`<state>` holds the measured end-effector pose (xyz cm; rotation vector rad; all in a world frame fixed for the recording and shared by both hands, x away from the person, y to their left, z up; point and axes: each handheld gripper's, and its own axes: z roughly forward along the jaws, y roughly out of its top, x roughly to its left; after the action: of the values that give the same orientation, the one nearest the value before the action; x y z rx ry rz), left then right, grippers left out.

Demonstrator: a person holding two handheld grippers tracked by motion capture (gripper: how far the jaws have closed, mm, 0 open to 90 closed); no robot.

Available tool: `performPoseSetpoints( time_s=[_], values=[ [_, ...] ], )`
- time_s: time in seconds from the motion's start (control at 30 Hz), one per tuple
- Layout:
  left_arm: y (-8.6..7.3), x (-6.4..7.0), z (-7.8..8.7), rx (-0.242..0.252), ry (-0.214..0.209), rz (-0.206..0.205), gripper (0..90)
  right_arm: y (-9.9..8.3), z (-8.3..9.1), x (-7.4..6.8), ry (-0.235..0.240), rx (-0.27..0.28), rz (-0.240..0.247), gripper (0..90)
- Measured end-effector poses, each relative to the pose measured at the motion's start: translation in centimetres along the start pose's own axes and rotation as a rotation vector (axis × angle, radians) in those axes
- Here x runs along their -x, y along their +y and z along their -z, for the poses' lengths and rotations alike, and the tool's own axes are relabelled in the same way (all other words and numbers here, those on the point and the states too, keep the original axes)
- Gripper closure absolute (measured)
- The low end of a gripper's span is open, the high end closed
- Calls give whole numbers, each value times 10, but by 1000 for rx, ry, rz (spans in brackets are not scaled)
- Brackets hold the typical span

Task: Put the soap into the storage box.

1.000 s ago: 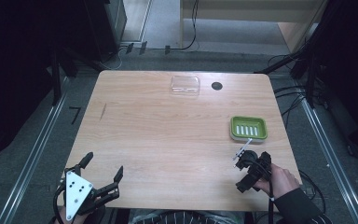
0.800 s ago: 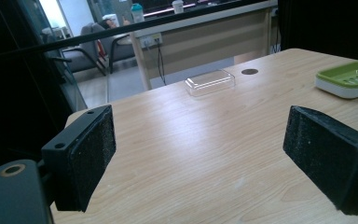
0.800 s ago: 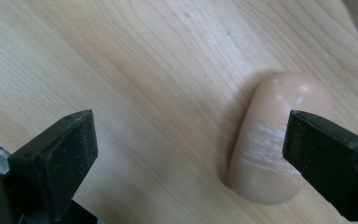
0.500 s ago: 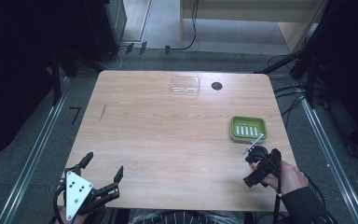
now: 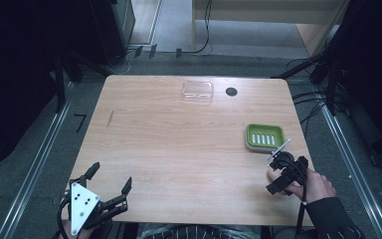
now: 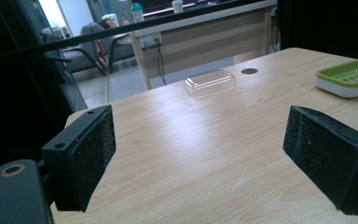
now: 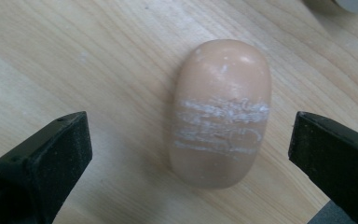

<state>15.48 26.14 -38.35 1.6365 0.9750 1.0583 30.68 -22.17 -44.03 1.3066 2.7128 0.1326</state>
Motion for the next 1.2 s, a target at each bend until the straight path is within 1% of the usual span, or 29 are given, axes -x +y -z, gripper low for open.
performPoseSetpoints(
  time_s=[0.2,0.37,0.47,0.6,0.67,0.8,0.83,0.9,0.97,1.0,1.07,1.2],
  values=[
    [0,0,0,2,1,1,96,1,-5,11,13,-8,-27,0],
    [0,0,0,1,0,-1,96,2,-11,18,27,-24,-31,0],
    [0,0,0,1,1,0,96,2,-15,21,38,-26,-44,0],
    [0,1,0,0,0,-2,96,3,-19,22,39,-41,-46,0],
    [0,1,-1,0,1,-1,96,5,-23,23,42,-59,-47,24],
    [0,0,0,-3,2,-2,96,7,-27,23,44,-77,-31,126],
    [0,1,-1,-3,2,-2,96,7,-28,23,59,-77,-34,139],
    [0,1,-1,-4,2,-2,96,7,-29,23,55,-85,-45,145],
    [0,1,-1,-4,2,-3,96,7,-30,24,48,-87,-38,164],
    [0,1,-1,-4,2,-2,96,8,-30,24,51,-100,-40,170],
    [0,1,-1,-5,2,-3,96,8,-32,24,54,-106,-44,200],
    [0,1,-1,-4,3,-2,96,8,-35,26,53,-111,-45,225]
  ],
)
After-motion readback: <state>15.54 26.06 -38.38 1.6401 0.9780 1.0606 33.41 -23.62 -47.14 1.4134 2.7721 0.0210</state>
